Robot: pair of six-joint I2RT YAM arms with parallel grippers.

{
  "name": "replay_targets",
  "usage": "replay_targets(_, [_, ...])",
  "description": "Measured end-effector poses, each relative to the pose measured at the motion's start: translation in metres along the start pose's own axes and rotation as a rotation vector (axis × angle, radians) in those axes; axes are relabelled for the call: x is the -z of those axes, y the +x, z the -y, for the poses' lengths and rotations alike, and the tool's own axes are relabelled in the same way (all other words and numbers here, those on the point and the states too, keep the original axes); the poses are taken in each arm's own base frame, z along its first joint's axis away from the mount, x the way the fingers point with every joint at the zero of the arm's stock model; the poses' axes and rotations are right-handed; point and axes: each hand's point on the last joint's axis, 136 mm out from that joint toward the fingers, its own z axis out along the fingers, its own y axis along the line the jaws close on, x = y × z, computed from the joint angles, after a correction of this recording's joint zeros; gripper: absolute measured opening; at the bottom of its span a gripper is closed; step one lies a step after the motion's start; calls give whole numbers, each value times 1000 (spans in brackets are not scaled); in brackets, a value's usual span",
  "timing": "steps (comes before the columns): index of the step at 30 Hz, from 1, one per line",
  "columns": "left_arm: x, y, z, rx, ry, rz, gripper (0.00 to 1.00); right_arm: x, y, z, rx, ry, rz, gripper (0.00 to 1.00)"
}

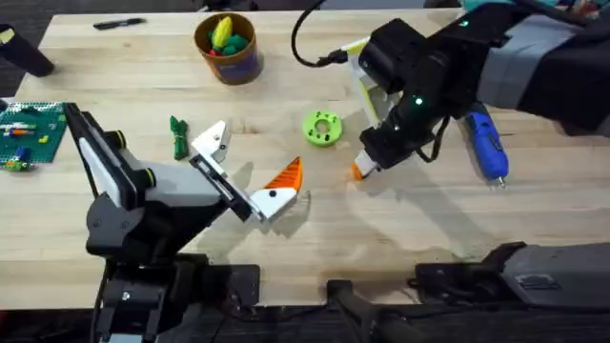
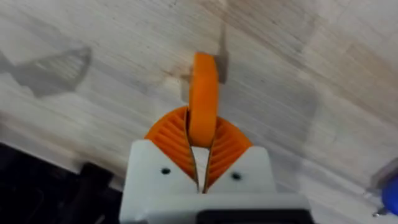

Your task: Pick up the gripper from the table and insert it into the empty holder that is missing its gripper. Then pick up a screw, insert it into the mounting hole, and use the screwdriver to tighten it. Finally, clean up the table by picking up the vegetable and placing it into the bucket.

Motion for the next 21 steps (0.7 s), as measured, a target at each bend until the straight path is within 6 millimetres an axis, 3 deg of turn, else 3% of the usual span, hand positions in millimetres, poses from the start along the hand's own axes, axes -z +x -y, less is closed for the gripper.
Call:
replay_targets(2, [0,0,0,0,0,0,985,0,-1,0,-3,-1,2,11])
replay_targets(13, [0,0,2,0,11,-1,986,1,-1,0,-4,-1,3,6])
replay_targets(17, [0,1,8,3,49,-7,986,14,-7,-1,-14,-13,18,6])
replay_targets(21, [1,4,20,-10,114,-16,986,37,-28,-8,-15,-96,87,6])
